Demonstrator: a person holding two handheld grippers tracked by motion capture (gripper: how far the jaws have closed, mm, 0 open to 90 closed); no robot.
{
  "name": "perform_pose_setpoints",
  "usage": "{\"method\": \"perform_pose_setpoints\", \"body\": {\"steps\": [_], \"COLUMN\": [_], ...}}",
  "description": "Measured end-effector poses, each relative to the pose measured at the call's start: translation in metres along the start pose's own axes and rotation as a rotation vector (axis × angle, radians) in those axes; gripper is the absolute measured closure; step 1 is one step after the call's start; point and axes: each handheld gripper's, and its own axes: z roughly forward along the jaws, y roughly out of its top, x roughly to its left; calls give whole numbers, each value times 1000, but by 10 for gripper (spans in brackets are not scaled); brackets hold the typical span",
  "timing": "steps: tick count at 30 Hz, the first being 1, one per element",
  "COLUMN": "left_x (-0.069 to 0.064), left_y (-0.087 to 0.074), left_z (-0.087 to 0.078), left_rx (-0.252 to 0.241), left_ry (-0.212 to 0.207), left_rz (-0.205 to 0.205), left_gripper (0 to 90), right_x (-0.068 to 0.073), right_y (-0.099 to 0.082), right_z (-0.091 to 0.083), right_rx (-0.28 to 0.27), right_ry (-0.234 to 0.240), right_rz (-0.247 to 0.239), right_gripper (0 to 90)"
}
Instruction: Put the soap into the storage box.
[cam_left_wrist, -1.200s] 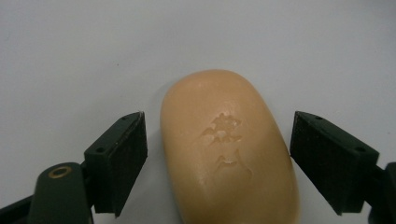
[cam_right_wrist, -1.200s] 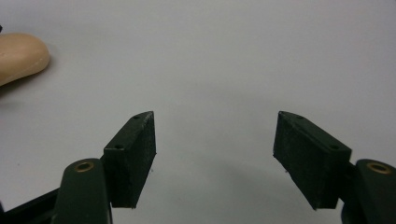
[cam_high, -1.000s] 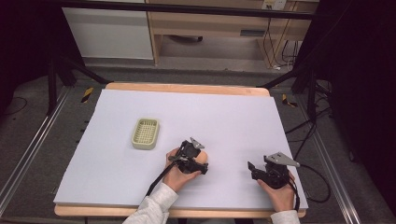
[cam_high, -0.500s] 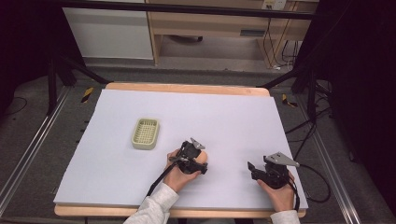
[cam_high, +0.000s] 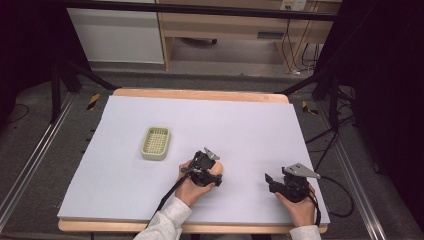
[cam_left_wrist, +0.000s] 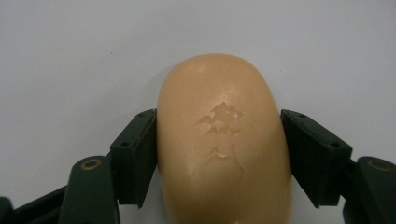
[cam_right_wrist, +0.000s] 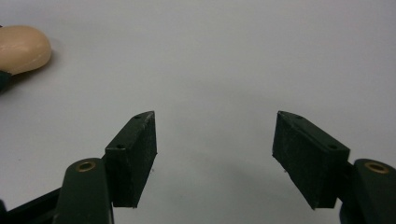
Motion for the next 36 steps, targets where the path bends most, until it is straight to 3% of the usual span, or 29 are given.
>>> {"method": "perform_pose_setpoints", "body": {"steps": [25, 36], "left_x": [6, 15], "left_y": [1, -1], "left_z": [-33, -53], "left_rx": [-31, -48], "left_ry": [-3, 7], "left_rz": [27, 29], "left_gripper": [316, 317], "right_x": [-1, 0], "right_y": [1, 1], "right_z": [-1, -1], "right_rx": [-8, -11], "right_ry": [-2, 2], "right_rz": [-4, 1], "right_gripper": [304, 301]}}
